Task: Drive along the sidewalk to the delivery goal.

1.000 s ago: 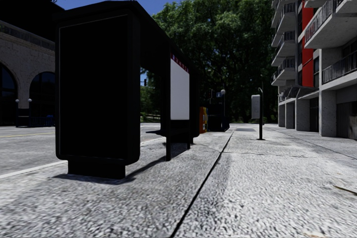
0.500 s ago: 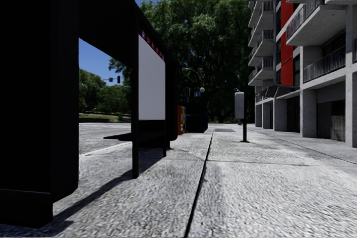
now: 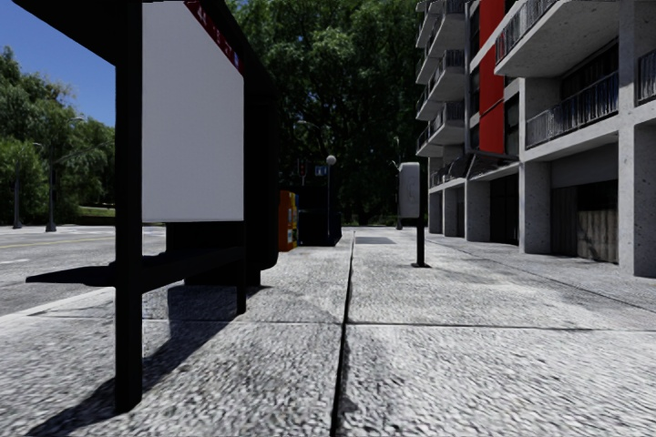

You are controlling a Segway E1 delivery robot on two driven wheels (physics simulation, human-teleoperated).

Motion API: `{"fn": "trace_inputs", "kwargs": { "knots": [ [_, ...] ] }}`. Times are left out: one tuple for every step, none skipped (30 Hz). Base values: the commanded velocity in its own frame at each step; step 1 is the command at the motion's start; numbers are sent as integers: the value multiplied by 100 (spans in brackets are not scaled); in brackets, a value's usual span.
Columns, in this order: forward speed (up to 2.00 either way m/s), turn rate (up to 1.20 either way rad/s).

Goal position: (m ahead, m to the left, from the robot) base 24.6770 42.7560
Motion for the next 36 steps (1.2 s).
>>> {"fn": "trace_inputs", "kwargs": {
  "knots": [
    [200, -11],
    [200, -2],
    [200, 0],
    [200, 0],
    [200, 0],
    [200, 0],
    [200, 0],
    [200, 0],
    [200, 0],
    [200, 0],
    [200, 0],
    [200, 0],
    [200, 0],
    [200, 0],
    [200, 0],
    [200, 0],
    [200, 0],
    [200, 0],
    [200, -5],
    [200, -15],
    [200, -21],
    [200, -22],
    [200, -23],
    [200, -23],
    [200, -23],
    [200, -23],
    [200, -23],
    [200, -19],
    [200, -13],
    [200, -8],
    [200, 0],
    [200, 0],
    [200, 0],
    [200, 0],
    [200, 0],
    [200, 0]
  ]
}}
